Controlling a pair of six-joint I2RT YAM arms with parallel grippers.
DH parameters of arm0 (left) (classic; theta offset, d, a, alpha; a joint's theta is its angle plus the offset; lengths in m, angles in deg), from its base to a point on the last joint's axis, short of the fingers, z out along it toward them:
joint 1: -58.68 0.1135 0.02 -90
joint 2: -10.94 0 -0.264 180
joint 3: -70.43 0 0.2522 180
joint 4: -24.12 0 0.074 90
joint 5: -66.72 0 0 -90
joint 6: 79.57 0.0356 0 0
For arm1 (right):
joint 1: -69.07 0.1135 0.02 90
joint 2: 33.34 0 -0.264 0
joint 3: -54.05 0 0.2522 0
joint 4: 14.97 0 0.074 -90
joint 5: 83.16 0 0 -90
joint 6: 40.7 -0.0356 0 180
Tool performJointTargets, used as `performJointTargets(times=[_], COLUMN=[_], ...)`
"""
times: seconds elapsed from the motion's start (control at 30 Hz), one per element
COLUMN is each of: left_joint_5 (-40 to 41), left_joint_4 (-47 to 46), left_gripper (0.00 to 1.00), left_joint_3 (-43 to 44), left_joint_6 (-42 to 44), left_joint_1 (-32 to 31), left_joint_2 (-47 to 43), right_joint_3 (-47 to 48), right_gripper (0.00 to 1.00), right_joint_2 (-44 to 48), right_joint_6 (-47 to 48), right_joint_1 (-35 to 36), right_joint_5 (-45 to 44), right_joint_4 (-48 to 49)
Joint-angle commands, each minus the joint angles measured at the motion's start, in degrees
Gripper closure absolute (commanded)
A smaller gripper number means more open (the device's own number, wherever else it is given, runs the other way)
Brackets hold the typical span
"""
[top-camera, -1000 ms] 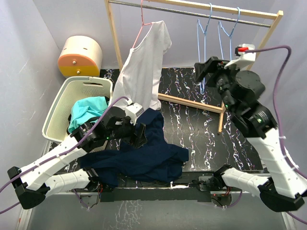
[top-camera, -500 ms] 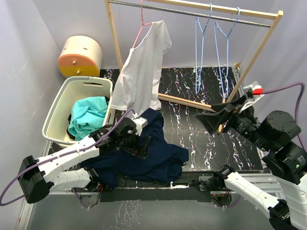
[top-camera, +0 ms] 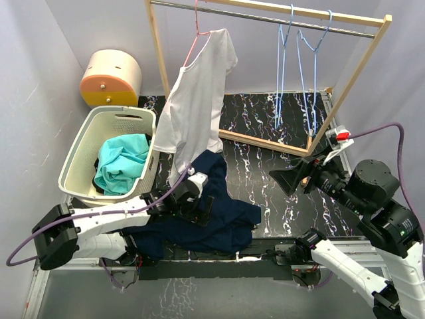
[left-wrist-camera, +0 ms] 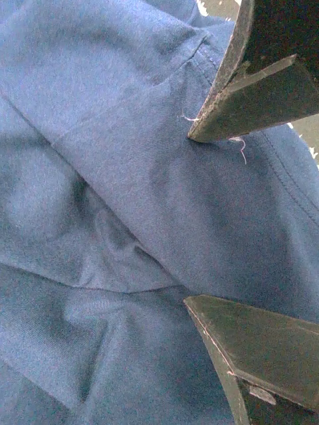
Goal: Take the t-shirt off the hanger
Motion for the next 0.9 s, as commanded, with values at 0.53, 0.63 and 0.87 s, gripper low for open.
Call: performJointTargets(times=[0.53, 0.63, 0.87], left_joint_5=[2.8, 8.0, 23.0], left_joint_4=[2.1, 12.9, 34.8], left_gripper=[1.00, 1.00, 1.00], left_joint_3=[-0.2, 7.2, 34.6], left_joint_6=[-0.2, 0.5, 5.0], left_joint_1=[-1.0, -1.0, -0.7], left_joint_2=[1.6, -3.5, -9.6], right_joint_3=[-2.5, -2.4, -3.4], right_gripper=[0.06, 0.06, 0.06], right_joint_2=[1.0, 1.2, 1.2], right_joint_6=[0.3, 0.3, 0.2], right_joint_1=[-0.1, -0.1, -0.1], right_joint_5=[-3.6, -3.9, -4.1], right_joint_4=[1.8, 1.6, 2.9])
